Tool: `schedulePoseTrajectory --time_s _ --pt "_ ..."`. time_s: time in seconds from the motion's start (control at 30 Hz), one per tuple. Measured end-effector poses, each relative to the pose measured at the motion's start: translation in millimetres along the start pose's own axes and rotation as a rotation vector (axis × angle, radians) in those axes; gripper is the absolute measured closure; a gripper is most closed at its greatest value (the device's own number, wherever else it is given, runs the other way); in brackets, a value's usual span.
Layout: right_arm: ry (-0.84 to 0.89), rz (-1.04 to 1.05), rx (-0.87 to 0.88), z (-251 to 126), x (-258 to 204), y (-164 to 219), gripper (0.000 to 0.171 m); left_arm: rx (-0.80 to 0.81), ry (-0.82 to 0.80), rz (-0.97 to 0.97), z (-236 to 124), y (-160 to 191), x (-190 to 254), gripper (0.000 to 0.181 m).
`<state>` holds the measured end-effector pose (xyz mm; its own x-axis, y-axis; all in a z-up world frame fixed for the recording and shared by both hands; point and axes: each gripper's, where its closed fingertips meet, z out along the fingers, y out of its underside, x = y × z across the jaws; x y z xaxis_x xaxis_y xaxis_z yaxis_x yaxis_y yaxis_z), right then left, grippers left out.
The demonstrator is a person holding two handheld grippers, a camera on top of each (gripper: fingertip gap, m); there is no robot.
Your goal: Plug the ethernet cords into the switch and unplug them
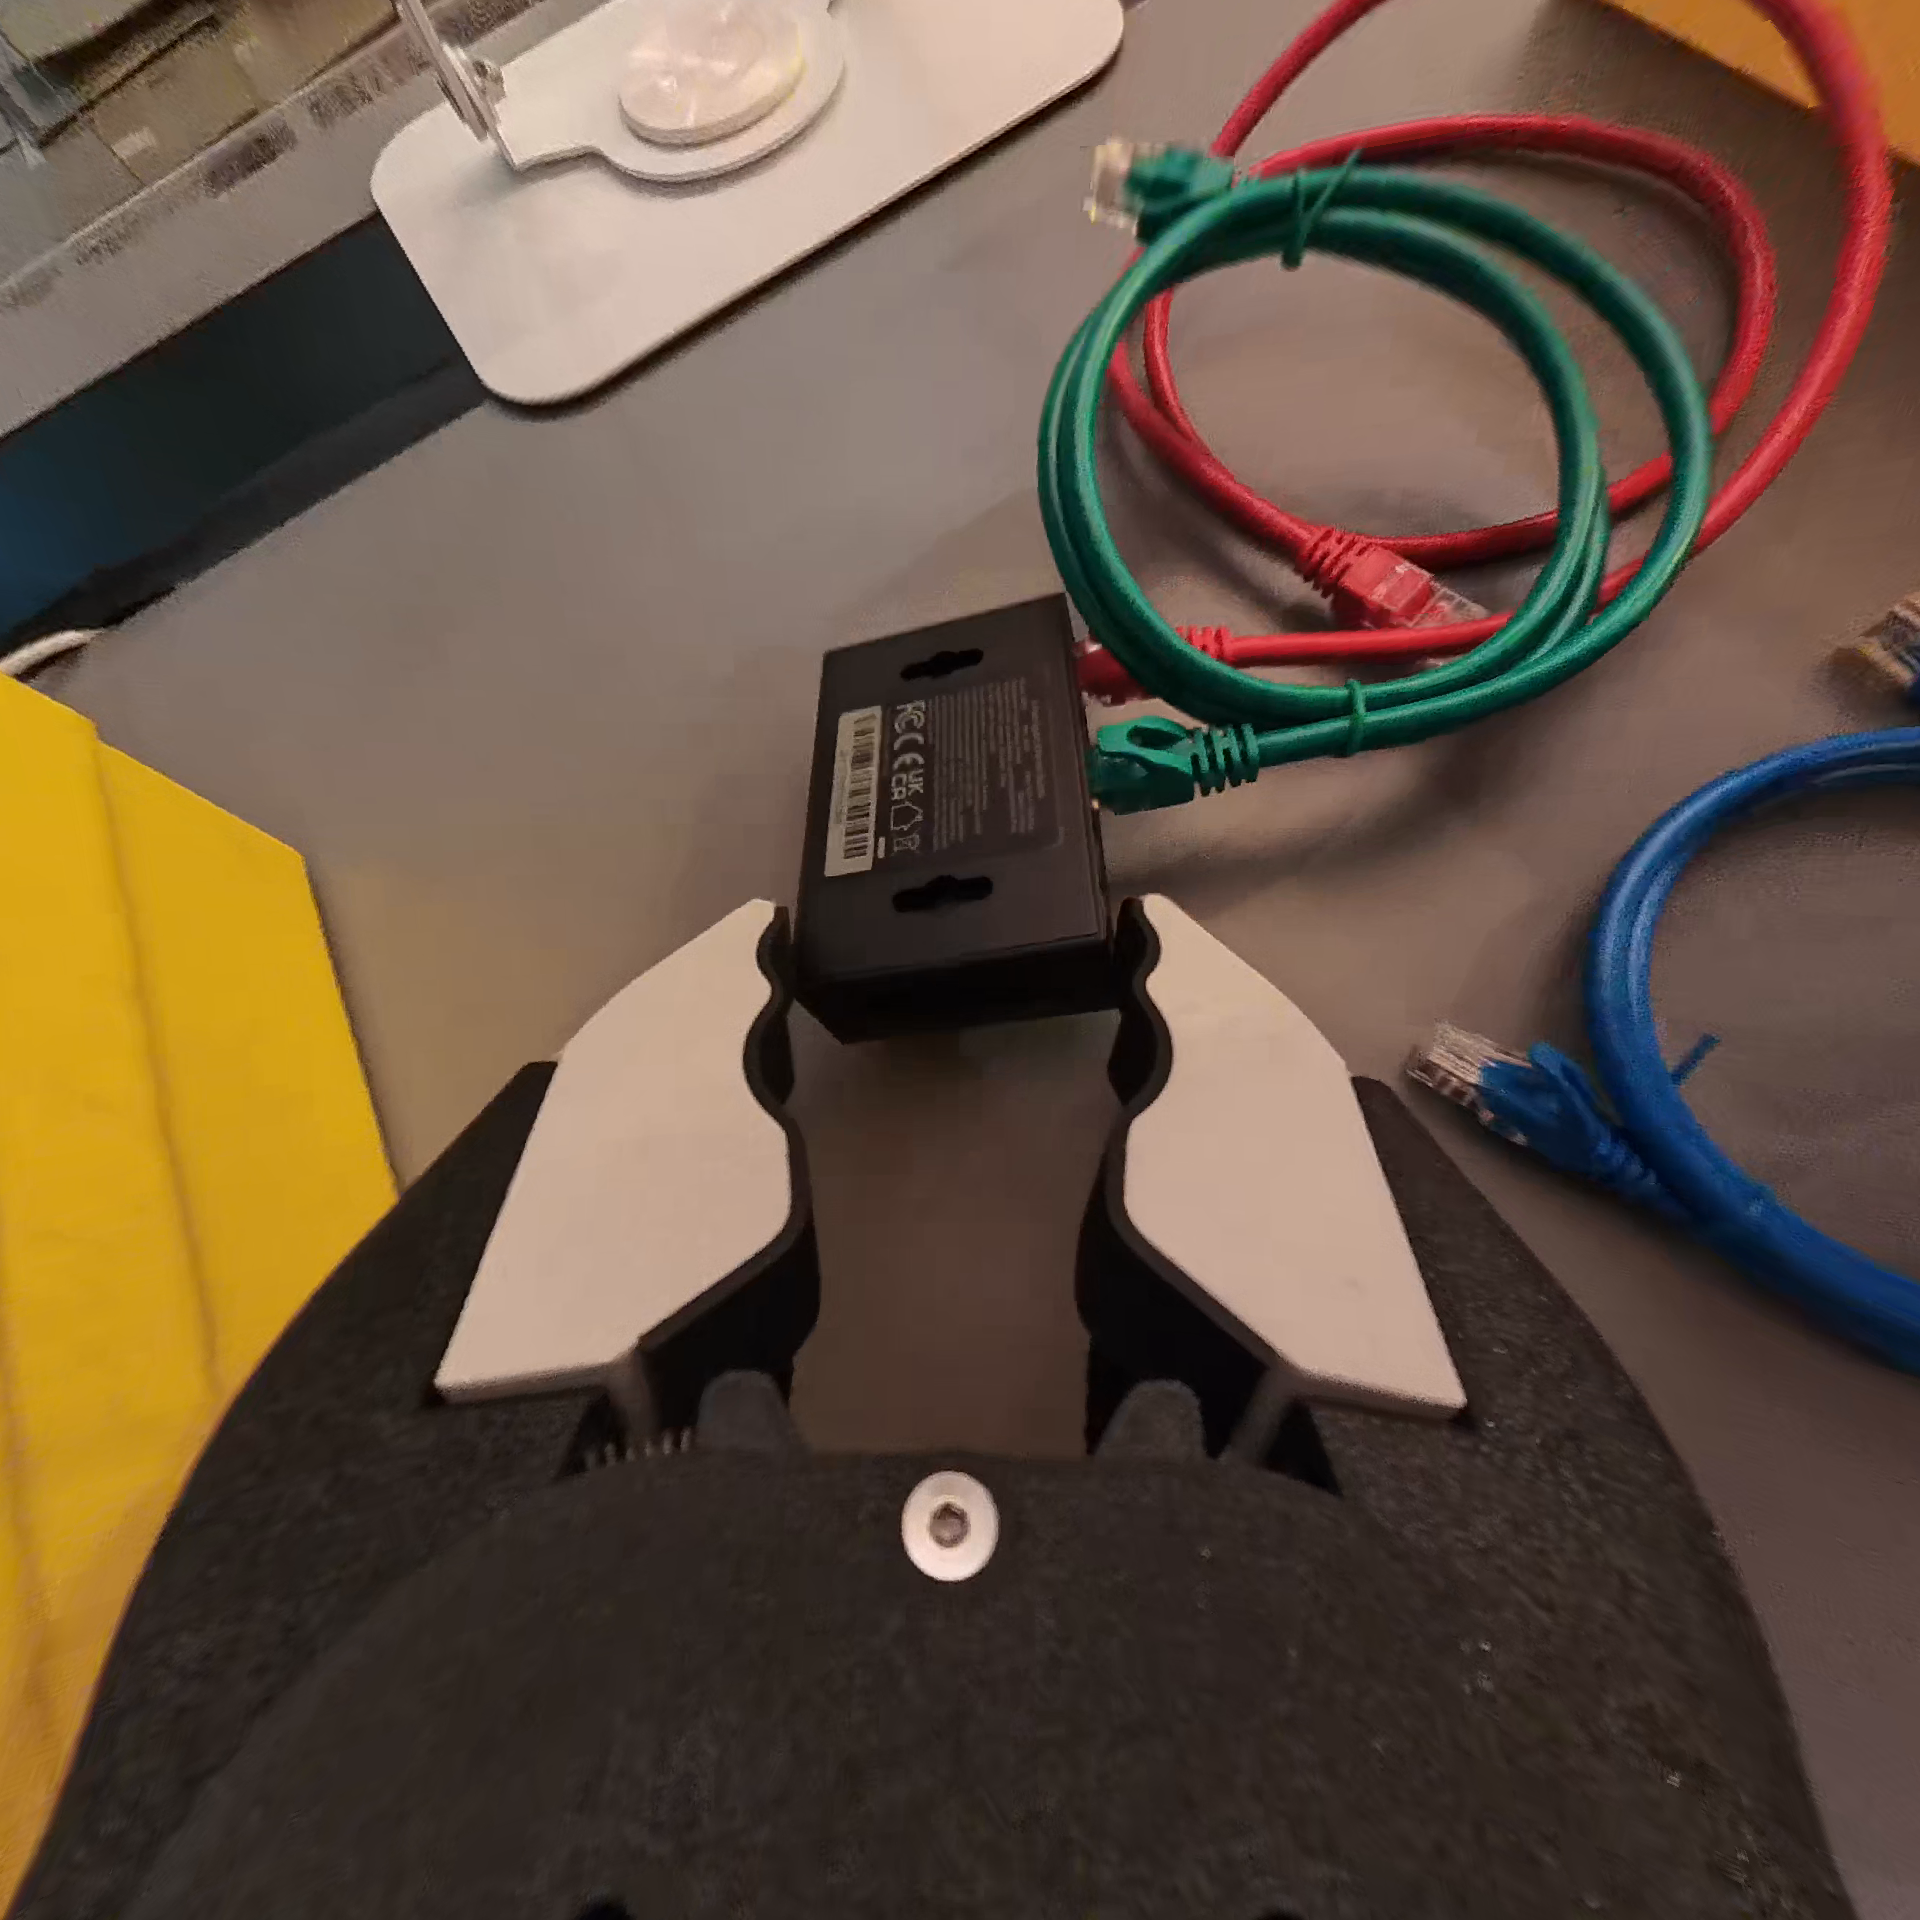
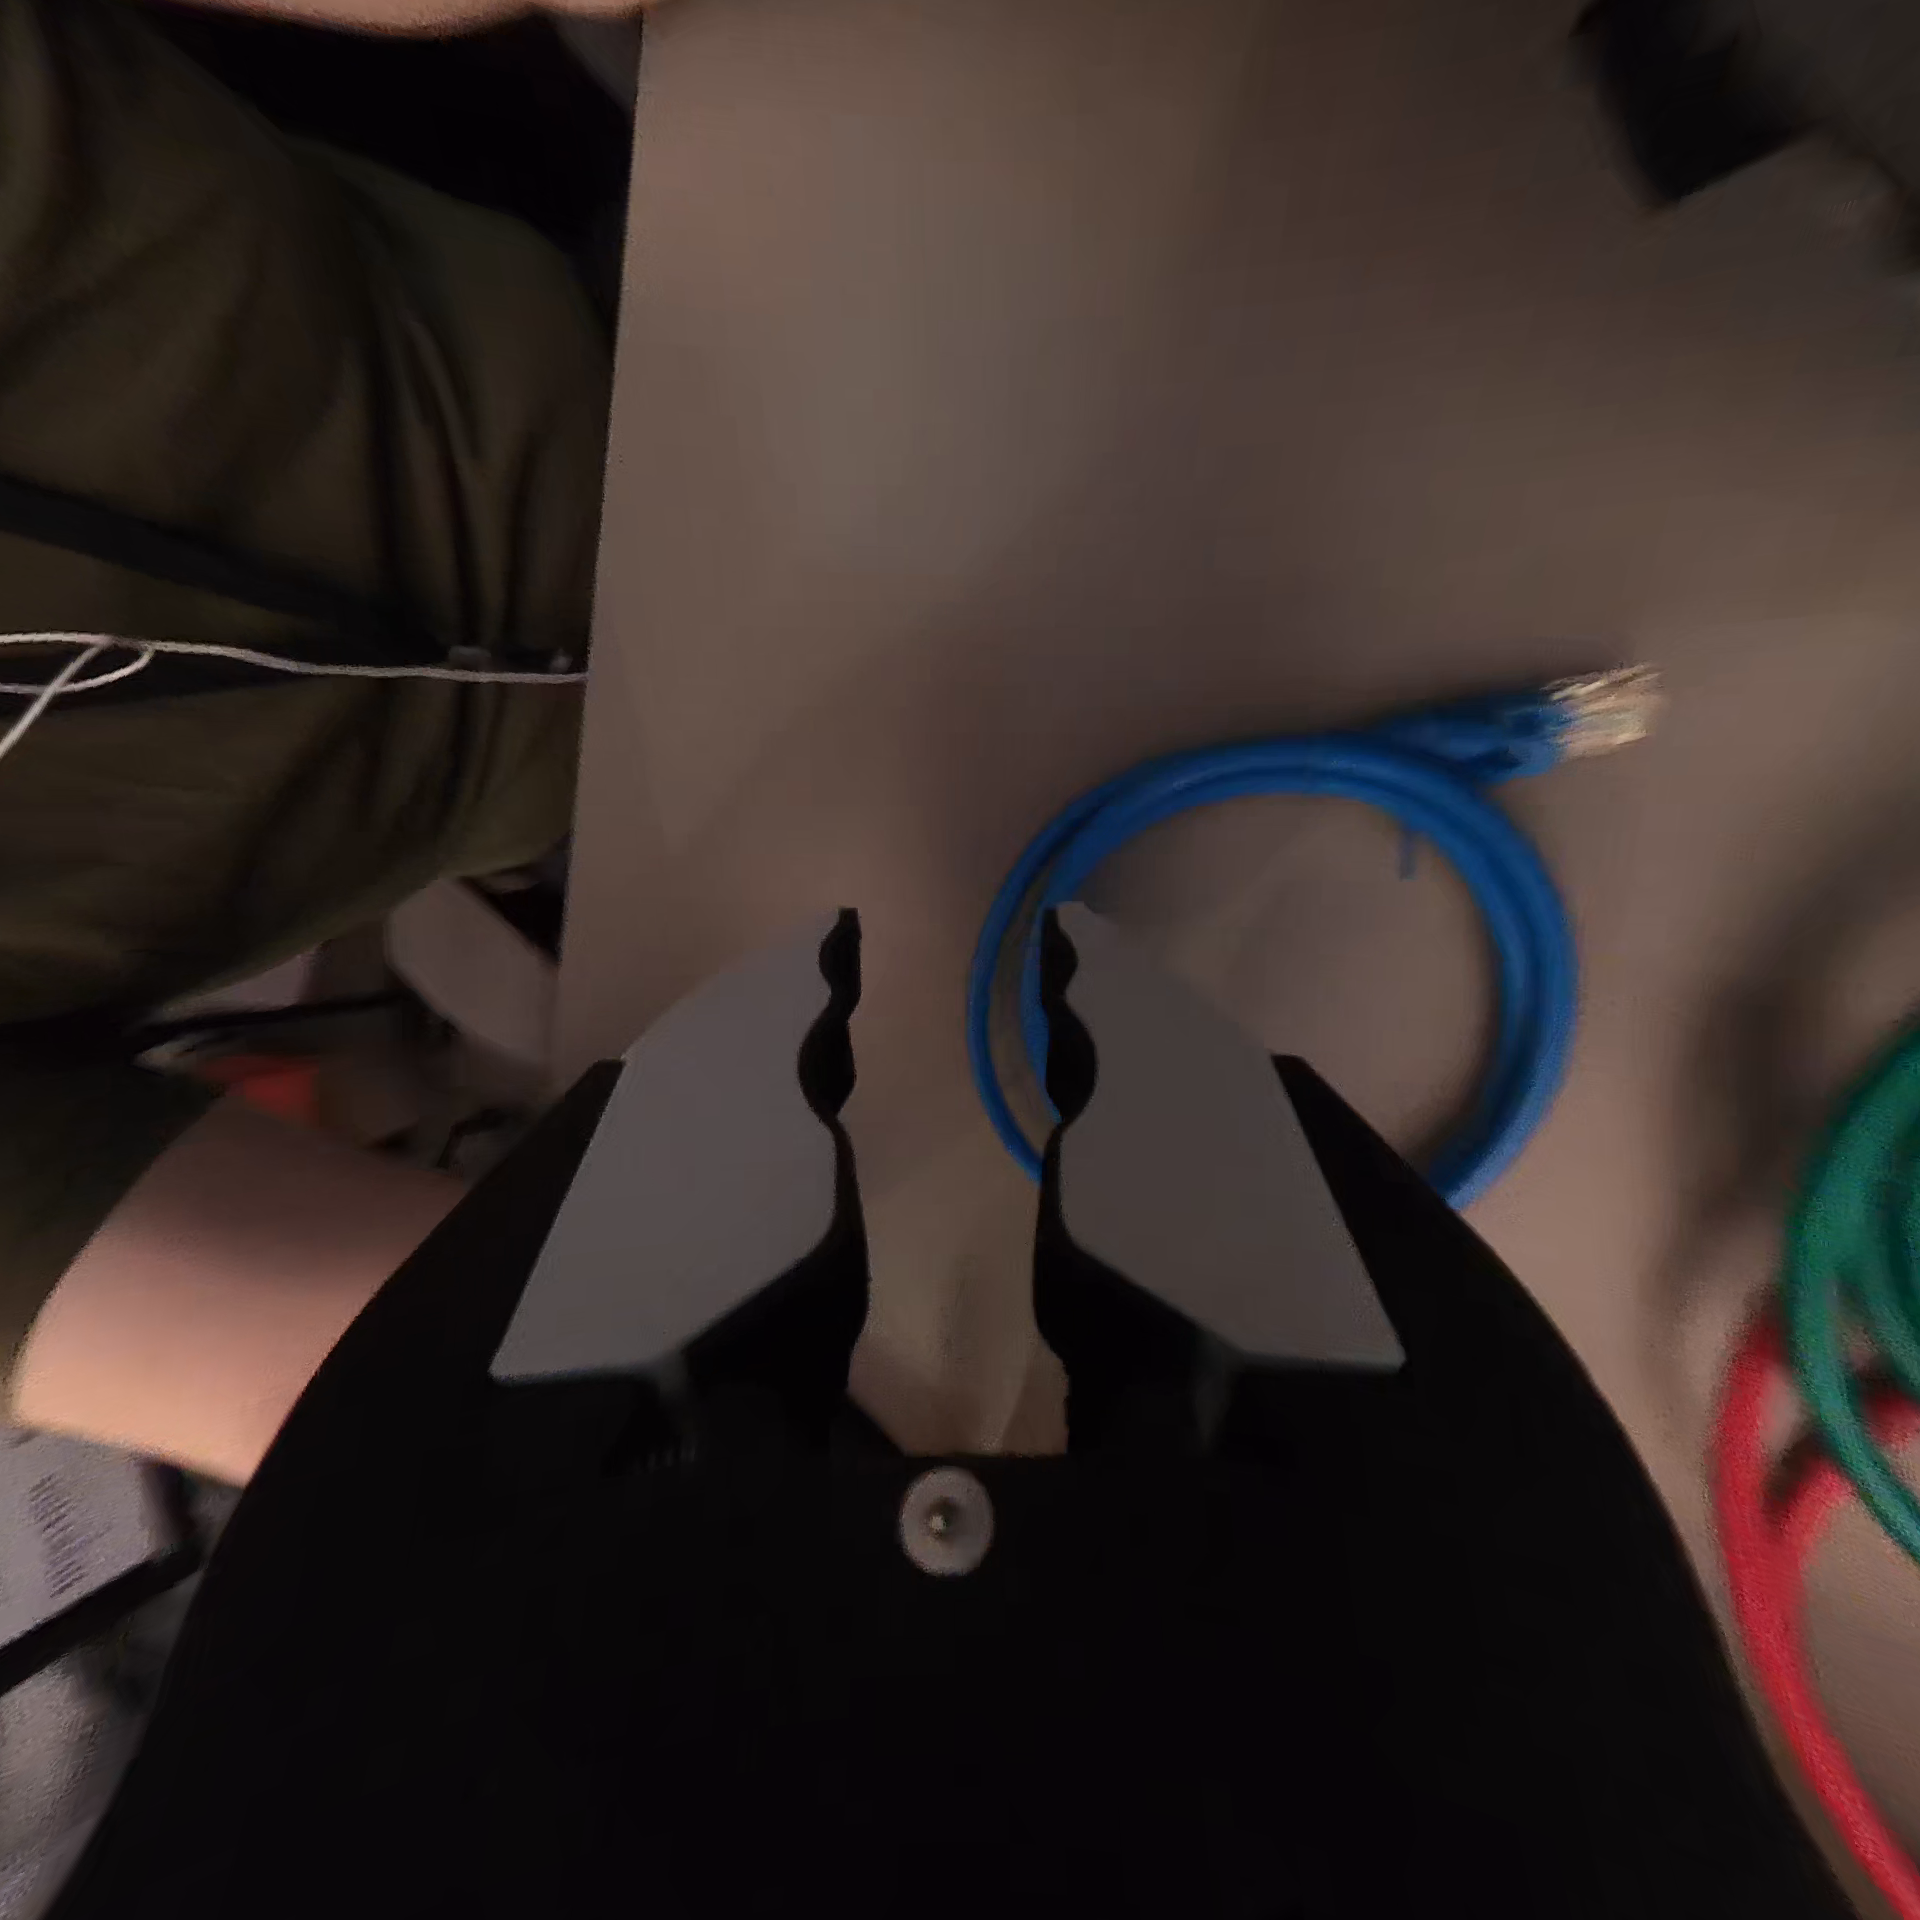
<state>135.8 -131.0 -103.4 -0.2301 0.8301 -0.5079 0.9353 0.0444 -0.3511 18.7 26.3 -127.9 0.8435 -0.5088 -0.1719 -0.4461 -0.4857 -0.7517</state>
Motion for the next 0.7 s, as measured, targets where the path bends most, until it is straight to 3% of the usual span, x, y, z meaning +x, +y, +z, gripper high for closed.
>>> schedulePoseTrajectory --time_s 0.07,0.23,0.33,0.5,0.6,0.7 --pt "0.142 -0.066 0.086 -14 16 -17 0.136 -0.018 -0.008 0.020 -8 -2 -1 0.122" --pt "0.695 -0.243 0.385 -64 89 -76 0.136 -0.065 -0.006 0.026 -16 -1 -1 0.122" --pt "0.908 -0.393 0.407 -65 110 -87 0.111 -0.072 0.009 0.004 -21 -3 0 0.122" --pt "1.027 -0.399 0.290 -39 141 -86 0.108 -0.085 0.031 -0.024 -26 -4 1 0.122" --pt "1.133 -0.383 0.243 -35 162 -85 0.118 -0.095 0.052 -0.044 -30 -5 3 0.122" --pt "1.124 -0.342 0.262 -30 169 -85 0.131 -0.089 0.028 -0.019 -35 -5 1 0.122"
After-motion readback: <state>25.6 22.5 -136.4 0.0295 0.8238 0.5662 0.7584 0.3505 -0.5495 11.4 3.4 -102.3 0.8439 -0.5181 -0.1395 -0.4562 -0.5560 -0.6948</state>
